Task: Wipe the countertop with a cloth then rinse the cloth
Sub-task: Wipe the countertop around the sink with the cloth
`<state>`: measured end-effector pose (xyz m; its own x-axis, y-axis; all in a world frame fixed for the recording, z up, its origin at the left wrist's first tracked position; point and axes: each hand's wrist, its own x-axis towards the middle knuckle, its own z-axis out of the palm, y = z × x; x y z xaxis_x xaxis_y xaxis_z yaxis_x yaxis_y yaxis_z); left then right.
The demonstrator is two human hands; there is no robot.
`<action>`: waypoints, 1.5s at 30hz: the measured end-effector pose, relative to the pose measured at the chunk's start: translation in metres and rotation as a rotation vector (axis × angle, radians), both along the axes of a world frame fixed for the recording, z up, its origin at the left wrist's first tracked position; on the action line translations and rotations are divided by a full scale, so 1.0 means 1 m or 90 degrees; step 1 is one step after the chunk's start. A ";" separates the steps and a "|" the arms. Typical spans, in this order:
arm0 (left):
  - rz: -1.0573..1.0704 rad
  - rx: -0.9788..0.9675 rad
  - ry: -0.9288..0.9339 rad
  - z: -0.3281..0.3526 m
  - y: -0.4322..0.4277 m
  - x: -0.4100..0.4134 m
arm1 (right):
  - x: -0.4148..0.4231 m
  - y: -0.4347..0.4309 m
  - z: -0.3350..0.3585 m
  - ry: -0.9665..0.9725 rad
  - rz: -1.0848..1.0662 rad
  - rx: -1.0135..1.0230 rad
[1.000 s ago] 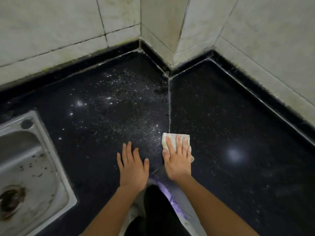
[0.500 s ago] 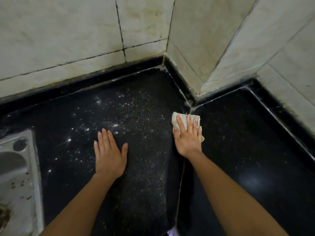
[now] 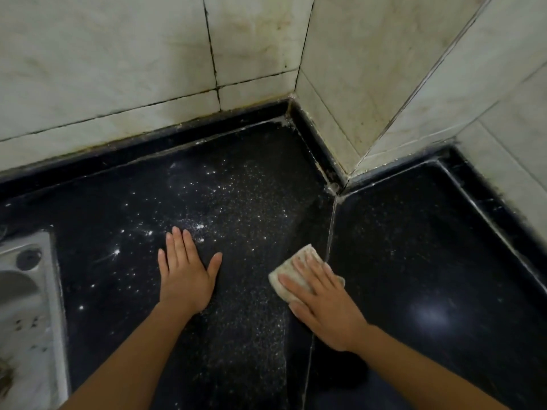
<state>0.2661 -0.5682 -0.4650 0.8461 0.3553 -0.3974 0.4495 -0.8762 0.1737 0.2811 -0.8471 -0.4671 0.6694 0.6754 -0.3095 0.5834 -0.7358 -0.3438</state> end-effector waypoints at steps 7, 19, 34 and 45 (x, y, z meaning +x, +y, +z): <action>-0.003 -0.041 0.010 0.000 0.003 0.002 | 0.088 0.008 -0.006 -0.069 -0.288 -0.007; -0.007 -0.060 0.036 0.004 0.006 0.004 | 0.055 0.086 -0.004 -0.060 -0.287 -0.025; -0.008 -0.062 0.060 0.005 0.006 0.007 | 0.180 0.076 -0.002 -0.058 -0.208 -0.066; -0.005 -0.074 0.067 0.006 0.006 0.007 | 0.134 0.095 -0.004 -0.040 -0.138 -0.035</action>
<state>0.2731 -0.5618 -0.4586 0.8002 0.2959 -0.5216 0.4642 -0.8563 0.2263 0.4148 -0.7518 -0.4711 0.8164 0.4968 -0.2945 0.4286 -0.8630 -0.2675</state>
